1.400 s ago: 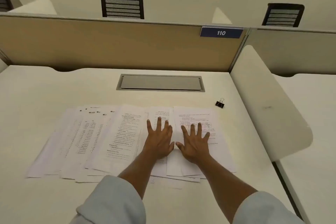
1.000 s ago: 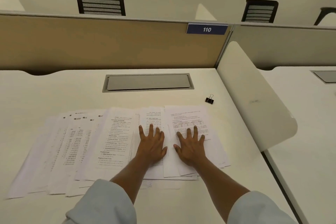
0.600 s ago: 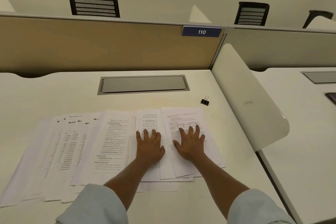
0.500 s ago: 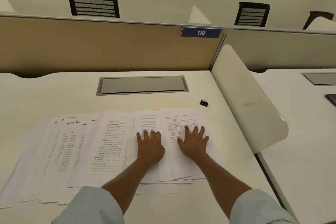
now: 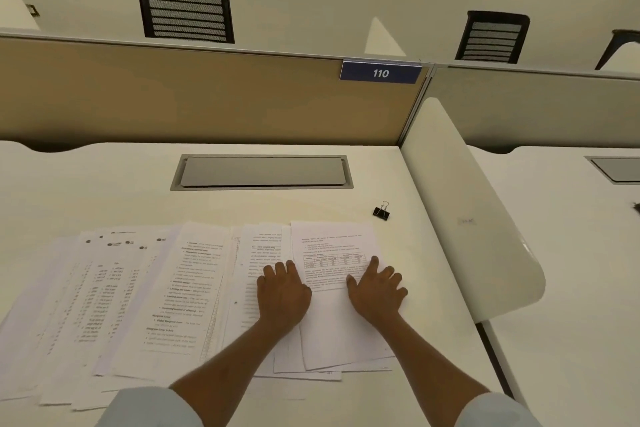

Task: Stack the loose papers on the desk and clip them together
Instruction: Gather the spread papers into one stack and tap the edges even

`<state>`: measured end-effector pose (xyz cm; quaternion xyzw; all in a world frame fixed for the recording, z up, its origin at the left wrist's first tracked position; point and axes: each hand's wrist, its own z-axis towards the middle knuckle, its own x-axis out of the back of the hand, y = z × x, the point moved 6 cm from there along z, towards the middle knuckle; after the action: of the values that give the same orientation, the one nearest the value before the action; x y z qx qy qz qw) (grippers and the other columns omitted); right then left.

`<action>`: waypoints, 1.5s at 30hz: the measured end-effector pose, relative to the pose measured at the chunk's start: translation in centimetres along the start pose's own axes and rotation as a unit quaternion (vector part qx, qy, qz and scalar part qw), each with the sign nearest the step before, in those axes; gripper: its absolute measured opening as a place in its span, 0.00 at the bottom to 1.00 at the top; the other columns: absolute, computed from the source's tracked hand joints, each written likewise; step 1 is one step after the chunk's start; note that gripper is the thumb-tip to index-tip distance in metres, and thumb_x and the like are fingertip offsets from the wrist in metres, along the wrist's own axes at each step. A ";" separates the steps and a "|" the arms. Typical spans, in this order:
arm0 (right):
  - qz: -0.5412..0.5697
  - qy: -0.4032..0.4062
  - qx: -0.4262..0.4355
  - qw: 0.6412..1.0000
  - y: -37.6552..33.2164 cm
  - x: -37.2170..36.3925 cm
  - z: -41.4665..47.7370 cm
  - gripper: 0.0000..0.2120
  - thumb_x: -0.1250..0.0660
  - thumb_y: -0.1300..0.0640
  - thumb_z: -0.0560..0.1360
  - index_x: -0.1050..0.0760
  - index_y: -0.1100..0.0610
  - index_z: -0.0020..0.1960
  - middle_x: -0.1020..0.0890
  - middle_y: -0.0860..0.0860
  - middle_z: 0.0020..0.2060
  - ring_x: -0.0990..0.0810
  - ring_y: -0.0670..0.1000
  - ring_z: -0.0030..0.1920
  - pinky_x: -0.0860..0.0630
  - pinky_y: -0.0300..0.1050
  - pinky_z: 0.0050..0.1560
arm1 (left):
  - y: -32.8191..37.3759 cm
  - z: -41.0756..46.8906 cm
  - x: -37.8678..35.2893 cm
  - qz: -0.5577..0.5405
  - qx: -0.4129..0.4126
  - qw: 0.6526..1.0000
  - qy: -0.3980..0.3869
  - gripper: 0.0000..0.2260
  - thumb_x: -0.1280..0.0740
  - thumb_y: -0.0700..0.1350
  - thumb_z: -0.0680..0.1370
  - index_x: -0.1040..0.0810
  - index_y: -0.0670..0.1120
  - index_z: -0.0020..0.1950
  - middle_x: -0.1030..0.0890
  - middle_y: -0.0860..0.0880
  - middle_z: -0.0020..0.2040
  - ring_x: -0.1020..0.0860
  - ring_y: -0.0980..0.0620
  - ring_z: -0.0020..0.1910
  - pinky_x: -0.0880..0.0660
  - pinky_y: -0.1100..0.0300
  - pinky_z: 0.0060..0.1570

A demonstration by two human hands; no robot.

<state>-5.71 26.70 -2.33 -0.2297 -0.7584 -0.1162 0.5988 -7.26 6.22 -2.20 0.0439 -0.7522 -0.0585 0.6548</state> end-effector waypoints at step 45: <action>0.226 -0.075 -0.160 0.958 -0.9 1.5 0.3 0.19 0.36 0.57 0.70 0.36 0.59 0.59 0.30 0.59 0.59 0.33 0.60 0.62 0.28 0.58 0.58 | 1.0 2.4 0.4 -0.530 0.222 0.816 -0.065 0.13 0.33 0.32 0.75 0.26 0.43 0.58 0.22 0.48 0.50 0.23 0.49 0.48 0.29 0.65 0.33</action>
<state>-6.67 26.42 -0.88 -0.4959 -0.7010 -0.0802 0.5062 -9.70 7.25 -1.96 0.5764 -0.6458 -0.2309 0.4442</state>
